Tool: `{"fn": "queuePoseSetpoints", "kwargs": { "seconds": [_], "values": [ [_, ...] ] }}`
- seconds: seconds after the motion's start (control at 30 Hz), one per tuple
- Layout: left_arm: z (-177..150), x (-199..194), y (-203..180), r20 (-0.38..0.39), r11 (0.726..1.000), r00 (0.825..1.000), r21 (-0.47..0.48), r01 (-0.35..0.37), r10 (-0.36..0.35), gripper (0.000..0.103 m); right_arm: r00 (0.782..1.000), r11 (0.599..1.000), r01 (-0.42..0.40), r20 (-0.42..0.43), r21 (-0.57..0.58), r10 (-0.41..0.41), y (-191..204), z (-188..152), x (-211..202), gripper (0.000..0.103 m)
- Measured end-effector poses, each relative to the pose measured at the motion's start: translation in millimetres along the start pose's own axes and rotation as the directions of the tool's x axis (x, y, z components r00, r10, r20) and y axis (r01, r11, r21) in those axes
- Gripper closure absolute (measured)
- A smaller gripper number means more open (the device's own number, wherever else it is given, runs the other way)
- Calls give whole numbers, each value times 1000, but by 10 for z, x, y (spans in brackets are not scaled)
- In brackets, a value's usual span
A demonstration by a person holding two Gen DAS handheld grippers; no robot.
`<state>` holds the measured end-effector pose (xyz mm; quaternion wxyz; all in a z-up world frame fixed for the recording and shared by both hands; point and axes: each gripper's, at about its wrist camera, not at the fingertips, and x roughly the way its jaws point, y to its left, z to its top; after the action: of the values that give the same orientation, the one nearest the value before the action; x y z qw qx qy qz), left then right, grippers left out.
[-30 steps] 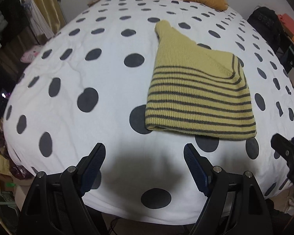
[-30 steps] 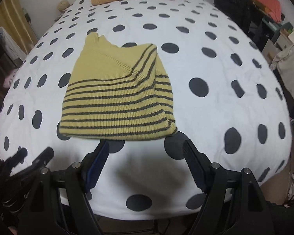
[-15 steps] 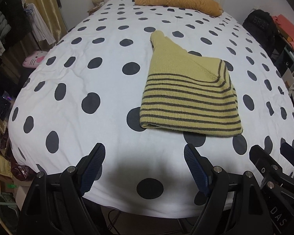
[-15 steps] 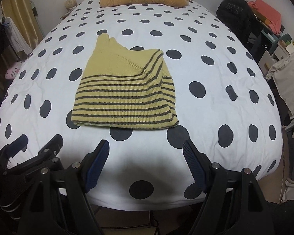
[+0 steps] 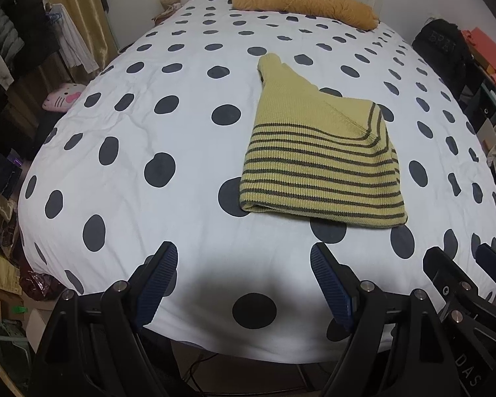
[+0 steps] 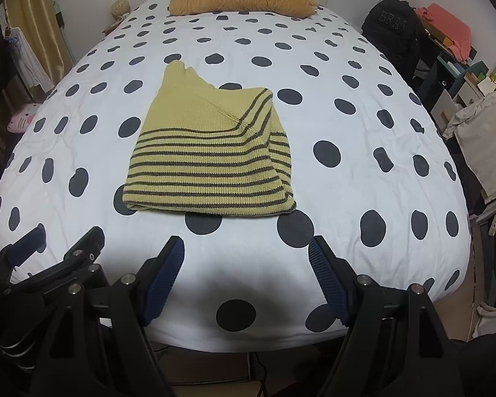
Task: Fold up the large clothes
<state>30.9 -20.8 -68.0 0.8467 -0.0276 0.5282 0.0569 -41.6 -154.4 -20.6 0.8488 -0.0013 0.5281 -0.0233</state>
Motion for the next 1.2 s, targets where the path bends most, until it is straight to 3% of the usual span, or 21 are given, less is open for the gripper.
{"fn": "queuePoseSetpoints", "kwargs": {
  "seconds": [1.2],
  "values": [
    [-69, -90, -48, -12, 1000, 1000, 18, 7, -7, 20, 1000, 1000, 26, 0, -1, -26, -98, -55, -99, 25]
  ]
}}
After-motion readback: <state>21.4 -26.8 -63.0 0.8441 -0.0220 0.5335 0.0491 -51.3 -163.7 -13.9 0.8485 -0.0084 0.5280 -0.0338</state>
